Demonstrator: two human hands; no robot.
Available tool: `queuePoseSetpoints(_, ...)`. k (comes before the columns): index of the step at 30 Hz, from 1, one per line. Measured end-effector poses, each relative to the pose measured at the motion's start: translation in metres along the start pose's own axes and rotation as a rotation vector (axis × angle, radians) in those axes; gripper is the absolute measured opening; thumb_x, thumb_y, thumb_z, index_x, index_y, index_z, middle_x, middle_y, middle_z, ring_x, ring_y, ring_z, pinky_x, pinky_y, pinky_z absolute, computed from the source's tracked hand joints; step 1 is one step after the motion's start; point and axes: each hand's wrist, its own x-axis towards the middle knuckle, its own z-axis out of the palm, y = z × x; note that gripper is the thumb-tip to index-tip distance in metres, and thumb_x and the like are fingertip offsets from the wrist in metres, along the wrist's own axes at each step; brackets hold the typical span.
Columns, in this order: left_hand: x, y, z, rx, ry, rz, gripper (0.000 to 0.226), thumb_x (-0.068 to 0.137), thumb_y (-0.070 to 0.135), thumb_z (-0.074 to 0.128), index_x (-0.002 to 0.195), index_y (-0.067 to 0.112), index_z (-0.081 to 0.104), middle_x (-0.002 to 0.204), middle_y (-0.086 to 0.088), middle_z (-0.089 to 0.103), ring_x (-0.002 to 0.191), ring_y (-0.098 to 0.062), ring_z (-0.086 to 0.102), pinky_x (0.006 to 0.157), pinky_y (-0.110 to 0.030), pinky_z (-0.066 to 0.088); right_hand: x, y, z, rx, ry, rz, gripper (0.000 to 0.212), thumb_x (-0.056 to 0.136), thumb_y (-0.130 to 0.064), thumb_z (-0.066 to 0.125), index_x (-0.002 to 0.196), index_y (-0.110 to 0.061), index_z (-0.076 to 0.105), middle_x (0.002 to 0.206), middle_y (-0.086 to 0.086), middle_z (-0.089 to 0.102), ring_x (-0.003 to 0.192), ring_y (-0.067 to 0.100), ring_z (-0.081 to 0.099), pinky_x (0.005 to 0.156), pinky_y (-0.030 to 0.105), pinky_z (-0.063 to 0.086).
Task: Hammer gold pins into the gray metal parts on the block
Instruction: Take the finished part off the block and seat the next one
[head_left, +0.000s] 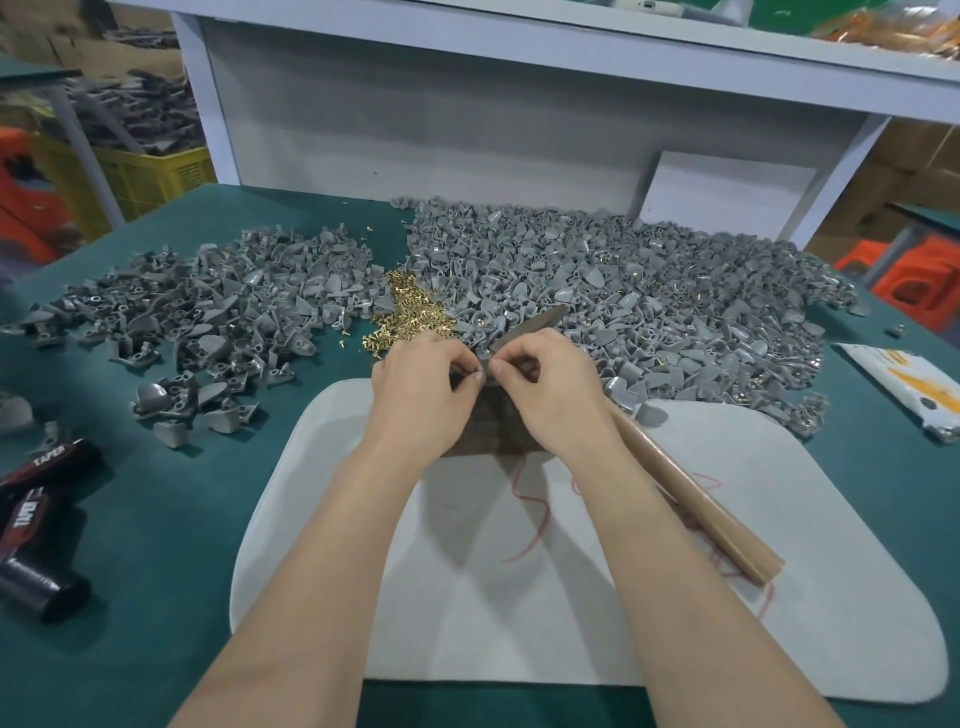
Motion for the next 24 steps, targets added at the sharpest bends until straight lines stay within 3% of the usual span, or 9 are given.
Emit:
queuePoseSetpoints(13, 0.0, -0.002, 0.0, -0.031, 0.025, 0.017, 0.007, 0.087, 0.024, 0.065, 0.086, 0.019, 0.07, 0.097, -0.001, 0.06, 0.1, -0.028, 0.055, 0.09, -0.043, 0.043, -0.002, -0.005, 0.001, -0.108, 0.011, -0.014, 0.01, 0.087, -0.018, 0.062, 0.077, -0.018, 0.062, 0.083, -0.006, 0.051, 0.072, 0.009, 0.045, 0.067, 0.022, 0.032)
queuePoseSetpoints(18, 0.0, -0.002, 0.0, -0.005, 0.024, 0.029, 0.008, 0.087, 0.026, 0.064, 0.088, 0.019, 0.069, 0.099, 0.0, 0.06, 0.102, -0.027, 0.055, 0.091, -0.042, 0.042, 0.0, -0.011, 0.001, -0.228, -0.006, -0.068, 0.007, 0.087, -0.012, 0.06, 0.083, -0.009, 0.065, 0.088, 0.001, 0.054, 0.083, 0.02, 0.054, 0.077, 0.025, 0.035)
queuePoseSetpoints(24, 0.0, -0.002, -0.001, 0.009, 0.034, 0.035, 0.008, 0.088, 0.027, 0.064, 0.089, 0.02, 0.069, 0.1, 0.001, 0.059, 0.104, -0.026, 0.052, 0.092, -0.042, 0.04, 0.003, -0.012, -0.001, -0.213, -0.039, -0.031, 0.008, 0.088, -0.014, 0.06, 0.085, -0.01, 0.067, 0.09, 0.001, 0.055, 0.086, 0.02, 0.055, 0.077, 0.025, 0.036)
